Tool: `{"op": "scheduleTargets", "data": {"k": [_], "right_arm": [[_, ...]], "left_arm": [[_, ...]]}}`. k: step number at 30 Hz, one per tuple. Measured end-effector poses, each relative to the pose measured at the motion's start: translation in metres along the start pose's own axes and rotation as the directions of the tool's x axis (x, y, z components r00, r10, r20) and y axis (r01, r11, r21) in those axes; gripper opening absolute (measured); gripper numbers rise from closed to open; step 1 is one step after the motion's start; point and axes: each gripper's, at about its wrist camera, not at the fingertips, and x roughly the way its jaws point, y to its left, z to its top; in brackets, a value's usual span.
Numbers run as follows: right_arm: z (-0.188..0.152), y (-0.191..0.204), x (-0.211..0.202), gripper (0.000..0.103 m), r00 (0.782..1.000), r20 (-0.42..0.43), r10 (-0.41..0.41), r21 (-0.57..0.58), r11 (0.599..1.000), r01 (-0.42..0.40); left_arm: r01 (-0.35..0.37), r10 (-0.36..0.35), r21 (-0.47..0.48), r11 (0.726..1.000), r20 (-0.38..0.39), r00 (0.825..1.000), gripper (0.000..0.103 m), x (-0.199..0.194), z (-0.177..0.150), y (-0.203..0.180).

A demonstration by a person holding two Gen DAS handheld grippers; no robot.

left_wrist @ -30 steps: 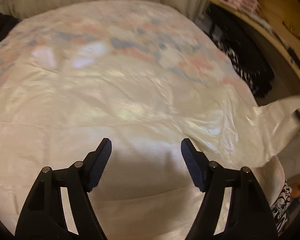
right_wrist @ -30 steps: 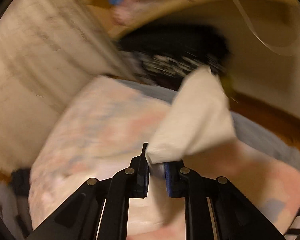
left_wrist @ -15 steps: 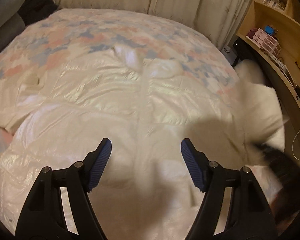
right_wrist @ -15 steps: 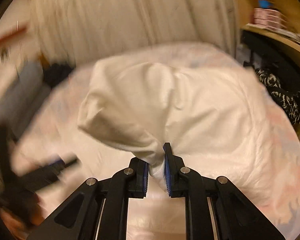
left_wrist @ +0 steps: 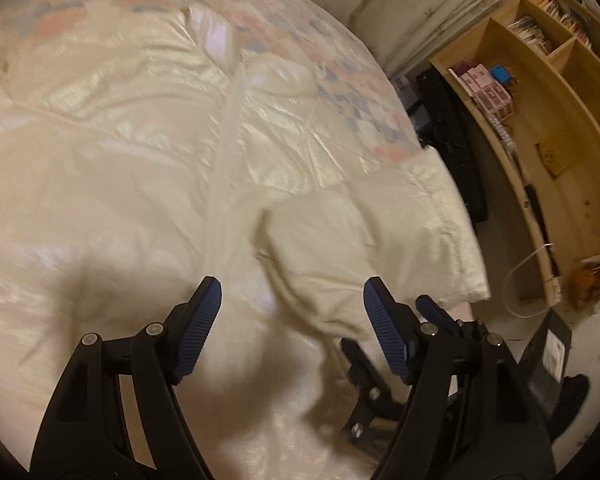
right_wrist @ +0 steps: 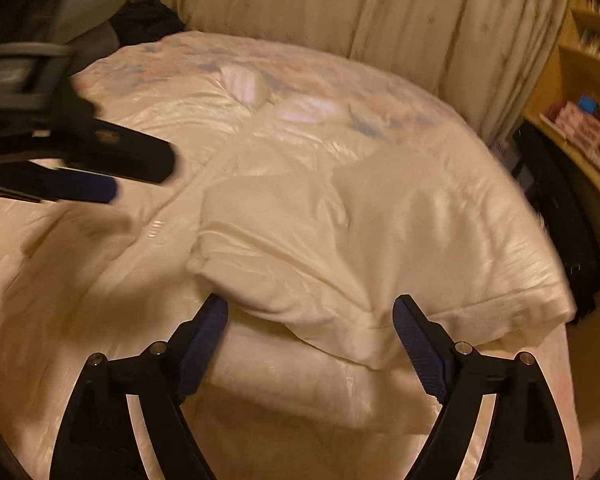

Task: Fold large clothes

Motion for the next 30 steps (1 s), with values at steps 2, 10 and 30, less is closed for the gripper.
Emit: {"op": "scheduleTargets", "data": {"k": [2, 10, 30], "right_arm": [[-0.007, 0.010, -0.007, 0.085, 1.000, 0.018, 0.002, -0.009, 1.000, -0.002], [-0.034, -0.022, -0.058, 0.085, 0.997, 0.059, 0.056, 0.126, 0.990, -0.063], [-0.075, -0.071, -0.071, 0.085, 0.985, 0.027, 0.172, 0.279, 0.945, -0.173]], "left_arm": [[0.041, -0.042, -0.034, 0.999, -0.031, 0.999, 0.072, 0.009, -0.002, 0.001], [0.081, -0.094, -0.135, 0.988, -0.094, 0.991, 0.071, 0.049, -0.013, 0.001], [-0.433, 0.361, 0.273, 0.859, 0.278, 0.890, 0.005, 0.004, 0.076, -0.056]]}}
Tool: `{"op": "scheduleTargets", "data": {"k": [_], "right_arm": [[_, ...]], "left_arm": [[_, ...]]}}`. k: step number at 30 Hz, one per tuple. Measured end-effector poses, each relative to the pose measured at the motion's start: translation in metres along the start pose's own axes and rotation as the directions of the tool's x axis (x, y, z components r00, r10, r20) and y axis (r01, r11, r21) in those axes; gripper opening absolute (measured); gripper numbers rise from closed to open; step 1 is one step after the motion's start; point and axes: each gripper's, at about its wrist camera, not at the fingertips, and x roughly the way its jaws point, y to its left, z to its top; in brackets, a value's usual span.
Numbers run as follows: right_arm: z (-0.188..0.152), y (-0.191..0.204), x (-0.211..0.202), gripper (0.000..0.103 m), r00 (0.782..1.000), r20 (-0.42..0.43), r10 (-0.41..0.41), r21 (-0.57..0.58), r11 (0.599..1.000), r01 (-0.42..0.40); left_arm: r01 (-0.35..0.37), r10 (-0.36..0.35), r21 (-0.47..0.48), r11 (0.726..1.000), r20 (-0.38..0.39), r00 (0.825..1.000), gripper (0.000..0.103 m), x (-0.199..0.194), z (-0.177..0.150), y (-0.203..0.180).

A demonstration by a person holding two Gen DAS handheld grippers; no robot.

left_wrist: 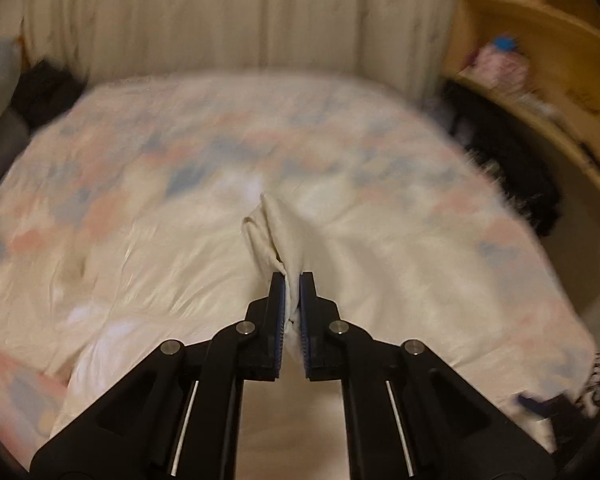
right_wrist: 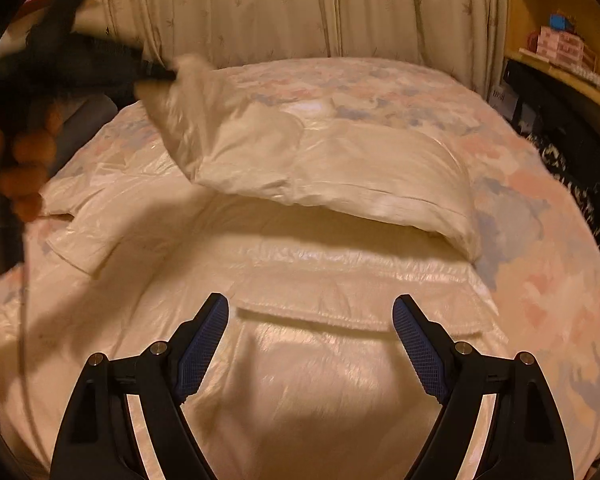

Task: Fold large clothes

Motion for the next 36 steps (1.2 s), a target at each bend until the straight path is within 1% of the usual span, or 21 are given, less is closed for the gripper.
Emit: {"op": "scheduleTargets", "data": {"k": [1, 3, 5, 6, 8, 10, 11, 15, 17, 22, 23, 24, 27, 28, 29, 31, 32, 33, 34, 35, 36], "right_arm": [[0.000, -0.003, -0.004, 0.085, 1.000, -0.017, 0.012, 0.009, 1.000, -0.011], [0.004, -0.007, -0.008, 0.085, 0.999, -0.043, 0.027, 0.019, 0.999, -0.027], [0.008, -0.015, -0.013, 0.085, 0.997, -0.068, 0.037, 0.032, 0.999, -0.035], [0.014, -0.014, -0.014, 0.085, 0.997, -0.073, 0.040, 0.035, 0.999, -0.038], [0.022, -0.021, -0.023, 0.085, 0.995, -0.079, 0.055, 0.045, 0.998, -0.052], [0.036, -0.019, -0.025, 0.085, 0.995, -0.073, 0.071, 0.056, 0.996, -0.067], [0.046, -0.022, -0.028, 0.086, 0.994, -0.070, 0.082, 0.070, 0.995, -0.077], [0.091, -0.048, -0.035, 0.089, 0.993, -0.034, 0.111, 0.158, 0.982, -0.104], [0.112, -0.071, -0.028, 0.089, 0.995, -0.029, 0.090, 0.204, 0.975, -0.082], [0.152, -0.151, 0.019, 0.089, 0.998, -0.047, 0.040, 0.348, 0.937, -0.021], [0.156, -0.173, 0.038, 0.089, 0.997, -0.061, 0.044, 0.403, 0.915, -0.016], [0.155, -0.186, 0.051, 0.089, 0.996, -0.065, 0.059, 0.440, 0.897, -0.024], [0.150, -0.228, 0.098, 0.088, 0.987, -0.083, 0.140, 0.577, 0.814, -0.067], [0.146, -0.235, 0.113, 0.081, 0.980, -0.084, 0.178, 0.612, 0.786, -0.090], [0.143, -0.240, 0.126, 0.073, 0.971, -0.076, 0.228, 0.645, 0.754, -0.126], [0.137, -0.239, 0.140, 0.031, 0.953, -0.033, 0.300, 0.672, 0.712, -0.201], [0.140, -0.236, 0.140, 0.028, 0.952, -0.018, 0.305, 0.652, 0.725, -0.220], [0.149, -0.226, 0.131, 0.021, 0.971, -0.004, 0.239, 0.586, 0.788, -0.192], [0.157, -0.218, 0.121, 0.019, 0.979, 0.025, 0.203, 0.530, 0.827, -0.185], [0.161, -0.211, 0.115, 0.019, 0.983, 0.053, 0.177, 0.498, 0.848, -0.180], [0.162, -0.208, 0.115, 0.019, 0.986, 0.053, 0.158, 0.484, 0.860, -0.164]], "left_arm": [[-0.010, 0.010, -0.013, 1.000, -0.057, 0.998, 0.005, 0.018, -0.008, 0.012], [-0.053, 0.048, -0.030, 0.998, -0.165, 0.985, 0.007, 0.055, -0.027, 0.031], [-0.039, 0.020, -0.080, 0.996, -0.231, 0.973, 0.021, 0.076, -0.042, 0.050], [-0.014, -0.016, -0.129, 0.992, -0.233, 0.972, 0.024, 0.080, -0.047, 0.060], [0.039, -0.088, -0.224, 0.974, -0.211, 0.973, 0.037, 0.080, -0.044, 0.074], [0.074, -0.133, -0.263, 0.962, -0.212, 0.968, 0.047, 0.083, -0.036, 0.078], [0.084, -0.143, -0.263, 0.961, -0.213, 0.967, 0.049, 0.083, -0.033, 0.079], [0.099, -0.151, -0.231, 0.968, -0.218, 0.964, 0.049, 0.091, -0.014, 0.079], [0.095, -0.148, -0.229, 0.969, -0.223, 0.964, 0.049, 0.099, -0.011, 0.079], [0.089, -0.144, -0.224, 0.970, -0.243, 0.959, 0.048, 0.103, -0.010, 0.080], [0.086, -0.141, -0.222, 0.971, -0.243, 0.960, 0.041, 0.108, -0.007, 0.078], [0.087, -0.141, -0.217, 0.972, -0.246, 0.959, 0.038, 0.112, -0.005, 0.076], [0.070, -0.113, -0.183, 0.981, -0.235, 0.965, 0.020, 0.116, 0.002, 0.067], [0.064, -0.099, -0.162, 0.985, -0.221, 0.970, 0.014, 0.115, 0.005, 0.064], [0.052, -0.079, -0.135, 0.989, -0.201, 0.976, 0.011, 0.112, 0.009, 0.060], [0.022, -0.038, -0.098, 0.995, -0.155, 0.987, 0.010, 0.104, 0.015, 0.055], [0.007, -0.019, -0.090, 0.996, -0.131, 0.991, 0.009, 0.100, 0.018, 0.054], [-0.001, -0.009, -0.090, 0.996, -0.109, 0.994, 0.009, 0.098, 0.020, 0.055], [-0.017, 0.009, -0.088, 0.996, -0.089, 0.996, 0.009, 0.098, 0.022, 0.056], [-0.028, 0.021, -0.087, 0.996, -0.084, 0.996, 0.009, 0.102, 0.021, 0.058], [-0.036, 0.027, -0.088, 0.995, -0.097, 0.995, 0.009, 0.107, 0.020, 0.059]]}}
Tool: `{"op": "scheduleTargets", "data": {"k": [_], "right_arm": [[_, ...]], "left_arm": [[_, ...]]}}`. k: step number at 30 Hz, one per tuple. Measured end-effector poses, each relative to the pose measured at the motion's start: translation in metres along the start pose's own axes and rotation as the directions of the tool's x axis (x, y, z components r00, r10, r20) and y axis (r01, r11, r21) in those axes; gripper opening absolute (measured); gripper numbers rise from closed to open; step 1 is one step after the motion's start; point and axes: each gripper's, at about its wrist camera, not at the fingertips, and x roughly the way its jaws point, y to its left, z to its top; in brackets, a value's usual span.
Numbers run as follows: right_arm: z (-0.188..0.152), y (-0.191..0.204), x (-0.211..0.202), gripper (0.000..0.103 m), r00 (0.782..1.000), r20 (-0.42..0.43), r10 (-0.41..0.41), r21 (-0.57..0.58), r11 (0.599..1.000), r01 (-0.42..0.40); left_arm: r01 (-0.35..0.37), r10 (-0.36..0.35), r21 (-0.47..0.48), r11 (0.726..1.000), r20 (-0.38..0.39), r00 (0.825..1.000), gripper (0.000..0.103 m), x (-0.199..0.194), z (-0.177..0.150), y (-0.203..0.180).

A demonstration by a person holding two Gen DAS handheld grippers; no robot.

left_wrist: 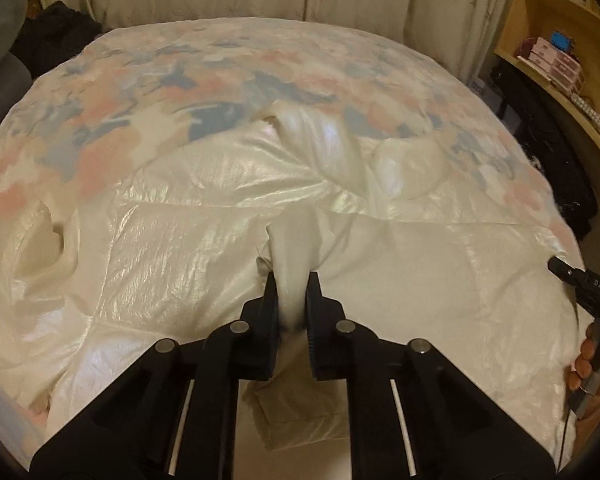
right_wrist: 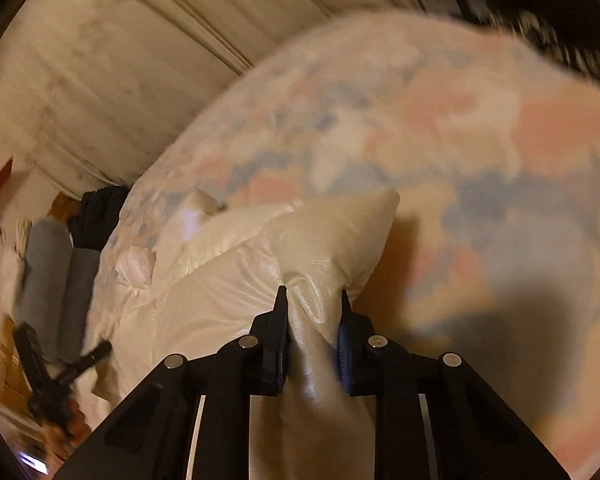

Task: Fold large clothes

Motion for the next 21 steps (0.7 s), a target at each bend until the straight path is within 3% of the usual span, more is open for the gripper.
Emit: {"op": "scheduleTargets", "data": {"k": [3, 6, 9, 12, 15, 17, 21], "right_arm": [[-0.012, 0.018, 0.027, 0.033, 0.981, -0.069, -0.180, -0.104, 0.979, 0.173], [-0.013, 0.033, 0.022, 0.050, 0.958, -0.069, -0.277, -0.147, 0.953, 0.265], [-0.012, 0.049, 0.001, 0.052, 0.942, -0.037, -0.333, -0.184, 0.929, 0.321], [-0.017, 0.074, -0.031, 0.054, 0.925, 0.037, -0.379, -0.231, 0.897, 0.377], [-0.025, 0.105, -0.053, 0.054, 0.949, 0.047, -0.313, -0.257, 0.914, 0.314], [-0.036, 0.129, -0.053, 0.054, 0.975, 0.003, -0.222, -0.268, 0.939, 0.214], [-0.063, 0.173, -0.021, 0.054, 0.986, -0.081, -0.146, -0.290, 0.950, 0.117]], "left_arm": [[-0.040, 0.041, 0.020, 0.999, -0.040, 0.998, 0.011, 0.021, -0.010, -0.002], [-0.060, 0.061, 0.032, 0.998, -0.028, 0.998, 0.013, 0.015, -0.013, -0.007], [-0.070, 0.071, 0.027, 0.997, -0.034, 0.997, 0.017, -0.001, -0.011, -0.004], [-0.087, 0.086, 0.006, 0.996, 0.021, 0.996, 0.018, -0.029, -0.010, 0.000], [-0.030, 0.031, -0.025, 0.999, 0.055, 0.998, 0.018, -0.049, -0.009, -0.006], [0.011, -0.010, -0.029, 1.000, 0.044, 0.999, 0.018, -0.049, -0.009, -0.017], [0.031, -0.031, 0.004, 1.000, 0.006, 0.999, 0.018, -0.031, -0.020, -0.051]]}}
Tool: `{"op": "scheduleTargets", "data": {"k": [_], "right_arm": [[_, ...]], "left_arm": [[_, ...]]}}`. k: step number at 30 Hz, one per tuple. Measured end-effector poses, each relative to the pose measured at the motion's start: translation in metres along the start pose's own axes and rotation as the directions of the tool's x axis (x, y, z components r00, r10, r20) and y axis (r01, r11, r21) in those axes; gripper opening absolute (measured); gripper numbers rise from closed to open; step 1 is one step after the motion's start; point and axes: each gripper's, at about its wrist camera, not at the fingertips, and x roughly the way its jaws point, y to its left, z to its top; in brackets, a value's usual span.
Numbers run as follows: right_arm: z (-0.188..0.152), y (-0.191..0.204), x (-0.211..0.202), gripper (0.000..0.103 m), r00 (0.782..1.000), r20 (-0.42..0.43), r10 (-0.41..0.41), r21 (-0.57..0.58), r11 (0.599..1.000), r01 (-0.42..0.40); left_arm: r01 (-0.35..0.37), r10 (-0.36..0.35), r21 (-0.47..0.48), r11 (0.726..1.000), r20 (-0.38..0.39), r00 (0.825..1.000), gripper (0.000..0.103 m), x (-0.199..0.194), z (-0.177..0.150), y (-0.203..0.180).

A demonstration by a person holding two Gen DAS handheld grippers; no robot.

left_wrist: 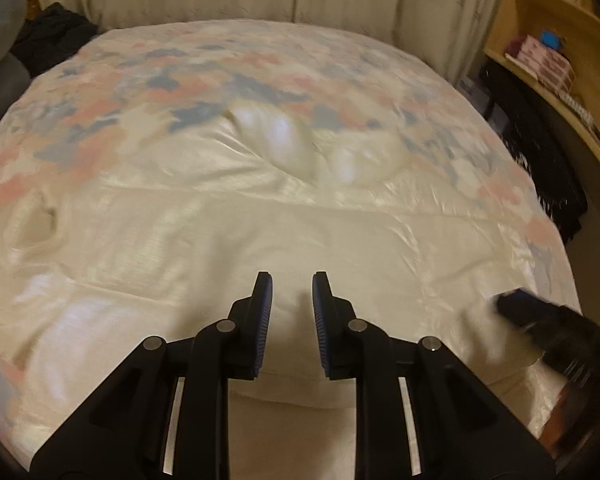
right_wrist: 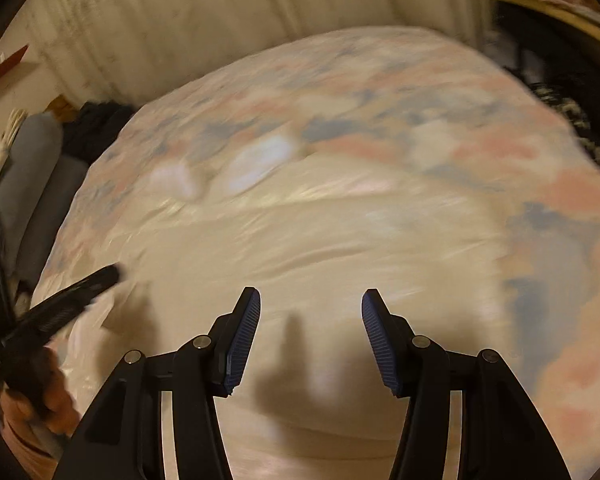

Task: Fold large clothes

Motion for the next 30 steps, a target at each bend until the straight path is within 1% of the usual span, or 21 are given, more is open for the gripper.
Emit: {"op": "scheduleTargets", "data": {"k": [1, 3, 4, 5, 8, 9, 10, 12, 13, 14, 15, 16, 17, 19, 24, 26, 27, 29, 30], "right_arm": [[-0.005, 0.014, 0.011, 0.054, 1.000, -0.022, 0.000, -0.018, 1.000, 0.000], [-0.020, 0.031, 0.030, 0.054, 0.998, -0.068, -0.014, -0.035, 0.999, 0.011], [-0.024, 0.036, 0.035, 0.054, 0.997, -0.075, -0.030, -0.048, 0.998, 0.027], [-0.029, 0.039, 0.038, 0.054, 0.996, -0.072, -0.054, -0.074, 0.996, 0.048], [-0.036, 0.027, 0.028, 0.054, 0.997, -0.061, -0.041, -0.096, 0.995, 0.035], [-0.038, 0.016, 0.022, 0.054, 0.997, -0.047, -0.063, -0.100, 0.993, 0.058], [-0.039, 0.007, 0.015, 0.054, 0.994, -0.027, -0.106, -0.104, 0.989, 0.103], [-0.042, -0.019, 0.005, 0.054, 0.977, 0.016, -0.211, -0.089, 0.973, 0.212], [-0.043, -0.037, 0.001, 0.057, 0.966, 0.021, -0.259, -0.053, 0.964, 0.260], [-0.045, -0.056, -0.003, 0.062, 0.956, 0.006, -0.293, 0.006, 0.956, 0.293], [-0.048, -0.070, -0.004, 0.075, 0.955, -0.004, -0.297, 0.047, 0.954, 0.297], [-0.050, -0.084, -0.009, 0.079, 0.957, -0.014, -0.289, 0.109, 0.951, 0.288], [-0.053, -0.094, -0.014, 0.079, 0.963, -0.020, -0.270, 0.166, 0.949, 0.270], [-0.057, -0.101, -0.020, 0.079, 0.971, -0.026, -0.238, 0.213, 0.948, 0.238], [-0.065, -0.096, -0.028, 0.079, 0.962, 0.003, -0.271, 0.192, 0.945, 0.266], [-0.069, -0.090, -0.033, 0.079, 0.962, 0.019, -0.273, 0.185, 0.947, 0.265], [-0.069, -0.092, -0.029, 0.079, 0.961, 0.022, -0.274, 0.183, 0.946, 0.266], [-0.071, -0.086, -0.031, 0.079, 0.962, 0.024, -0.273, 0.184, 0.947, 0.265], [-0.072, -0.097, -0.028, 0.079, 0.962, 0.024, -0.271, 0.184, 0.947, 0.263]], "left_arm": [[-0.008, 0.008, 0.013, 1.000, -0.012, 1.000, 0.018, 0.008, -0.004, -0.007], [-0.072, 0.075, 0.067, 0.995, -0.043, 0.996, 0.018, 0.029, -0.015, -0.017], [-0.093, 0.099, 0.084, 0.992, -0.066, 0.993, 0.018, 0.040, -0.020, -0.015], [-0.088, 0.094, 0.086, 0.992, -0.070, 0.993, 0.018, 0.046, -0.024, -0.012], [-0.050, 0.054, 0.065, 0.997, -0.065, 0.996, 0.018, 0.045, -0.024, 0.003], [-0.052, 0.056, 0.056, 0.997, -0.066, 0.996, 0.018, 0.043, -0.024, 0.009], [-0.053, 0.056, 0.047, 0.997, -0.065, 0.996, 0.018, 0.041, -0.023, 0.016], [-0.031, 0.033, 0.023, 0.999, -0.064, 0.997, 0.018, 0.039, -0.024, 0.031], [-0.029, 0.030, 0.015, 0.999, -0.064, 0.997, 0.018, 0.039, -0.024, 0.037], [-0.025, 0.025, 0.007, 1.000, -0.065, 0.998, 0.017, 0.038, -0.026, 0.041], [-0.018, 0.018, 0.003, 1.000, -0.066, 0.998, 0.017, 0.038, -0.026, 0.045], [-0.013, 0.013, -0.002, 1.000, -0.066, 0.998, 0.017, 0.038, -0.024, 0.049], [-0.014, 0.013, -0.007, 1.000, -0.065, 0.998, 0.018, 0.038, -0.024, 0.051], [-0.024, 0.023, -0.007, 1.000, -0.069, 0.997, 0.018, 0.037, -0.025, 0.052], [-0.055, 0.053, -0.027, 0.998, -0.082, 0.995, 0.018, 0.037, -0.025, 0.050], [-0.062, 0.060, -0.020, 0.998, -0.088, 0.994, 0.018, 0.038, -0.026, 0.048], [-0.067, 0.065, -0.016, 0.998, -0.093, 0.994, 0.018, 0.038, -0.025, 0.047], [-0.080, 0.080, 0.003, 0.997, -0.092, 0.993, 0.020, 0.038, -0.025, 0.043], [-0.085, 0.086, 0.015, 0.996, -0.090, 0.992, 0.021, 0.038, -0.026, 0.040]]}}
